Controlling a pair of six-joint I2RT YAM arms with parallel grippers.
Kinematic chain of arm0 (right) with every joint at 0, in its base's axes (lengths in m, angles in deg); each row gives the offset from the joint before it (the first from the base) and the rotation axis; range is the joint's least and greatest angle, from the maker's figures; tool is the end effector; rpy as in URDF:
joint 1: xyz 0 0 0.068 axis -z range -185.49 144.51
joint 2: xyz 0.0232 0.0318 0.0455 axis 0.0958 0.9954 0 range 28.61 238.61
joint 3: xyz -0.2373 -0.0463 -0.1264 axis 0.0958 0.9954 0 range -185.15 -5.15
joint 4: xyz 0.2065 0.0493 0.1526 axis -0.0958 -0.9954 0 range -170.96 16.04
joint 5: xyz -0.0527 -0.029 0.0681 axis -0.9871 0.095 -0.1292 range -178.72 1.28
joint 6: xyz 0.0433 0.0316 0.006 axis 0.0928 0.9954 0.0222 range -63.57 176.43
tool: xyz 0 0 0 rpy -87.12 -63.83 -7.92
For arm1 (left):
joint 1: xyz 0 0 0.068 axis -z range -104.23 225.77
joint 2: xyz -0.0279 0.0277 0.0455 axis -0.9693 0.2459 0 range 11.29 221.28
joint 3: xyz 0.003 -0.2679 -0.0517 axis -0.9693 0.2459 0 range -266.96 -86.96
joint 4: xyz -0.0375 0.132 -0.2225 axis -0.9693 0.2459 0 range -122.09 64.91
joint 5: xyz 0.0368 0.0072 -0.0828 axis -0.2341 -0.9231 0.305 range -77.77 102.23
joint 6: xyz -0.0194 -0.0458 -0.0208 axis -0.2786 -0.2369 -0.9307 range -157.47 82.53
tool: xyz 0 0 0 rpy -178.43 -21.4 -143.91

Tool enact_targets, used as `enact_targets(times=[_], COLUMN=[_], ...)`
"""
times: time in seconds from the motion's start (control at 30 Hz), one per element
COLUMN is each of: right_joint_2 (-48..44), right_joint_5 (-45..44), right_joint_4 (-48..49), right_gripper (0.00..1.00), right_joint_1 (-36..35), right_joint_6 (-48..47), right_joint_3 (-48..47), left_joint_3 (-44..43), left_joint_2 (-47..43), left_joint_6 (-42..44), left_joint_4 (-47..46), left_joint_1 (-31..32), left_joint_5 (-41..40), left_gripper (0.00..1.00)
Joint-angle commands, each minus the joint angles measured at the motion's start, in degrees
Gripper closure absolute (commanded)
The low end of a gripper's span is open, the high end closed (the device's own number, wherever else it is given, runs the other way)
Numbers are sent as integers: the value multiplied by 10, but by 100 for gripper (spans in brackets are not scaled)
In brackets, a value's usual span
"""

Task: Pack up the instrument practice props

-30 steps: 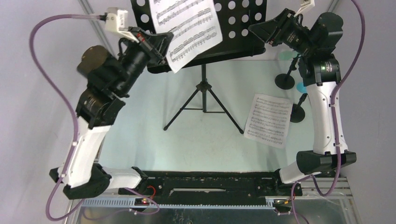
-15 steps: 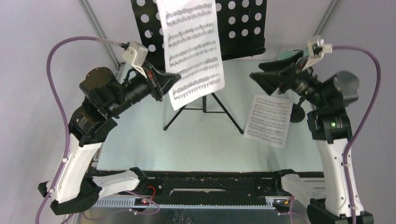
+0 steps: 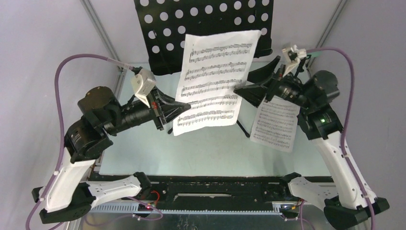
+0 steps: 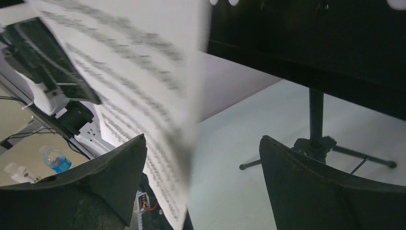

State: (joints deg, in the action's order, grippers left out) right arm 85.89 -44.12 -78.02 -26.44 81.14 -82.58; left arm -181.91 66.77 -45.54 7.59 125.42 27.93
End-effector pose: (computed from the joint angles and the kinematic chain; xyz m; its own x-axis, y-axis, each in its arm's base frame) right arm 0.1611 0.0884 0.5038 -0.1345 0.2672 -0.9542 -0.9119 0.3435 0.2247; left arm 0.0765 -0.1050 0.5327 -0.1301 -0.0558 -0.9899 0.8996 0.4132 -0.1415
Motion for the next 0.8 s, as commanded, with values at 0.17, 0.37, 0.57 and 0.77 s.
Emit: enact_targets(times=[0.17, 0.37, 0.57, 0.77], right_joint_2=[23, 14, -7, -70], right_joint_5=[-3, 34, -4, -108], right_joint_4=[50, 108, 92, 0], right_gripper=[13, 58, 95, 100], right_joint_1=[-38, -49, -55, -54], right_joint_6=[22, 46, 42, 17], right_joint_3=[13, 40, 65, 95], left_joint_3=[20, 56, 78, 102], left_joint_2=[-23, -38, -42, -56], left_joint_6=[20, 18, 15, 11], left_joint_4=[-15, -45, -64, -72], left_joint_1=[7, 7, 8, 7], left_joint_5=[20, -2, -21, -52], left_gripper=[100, 100, 95, 47])
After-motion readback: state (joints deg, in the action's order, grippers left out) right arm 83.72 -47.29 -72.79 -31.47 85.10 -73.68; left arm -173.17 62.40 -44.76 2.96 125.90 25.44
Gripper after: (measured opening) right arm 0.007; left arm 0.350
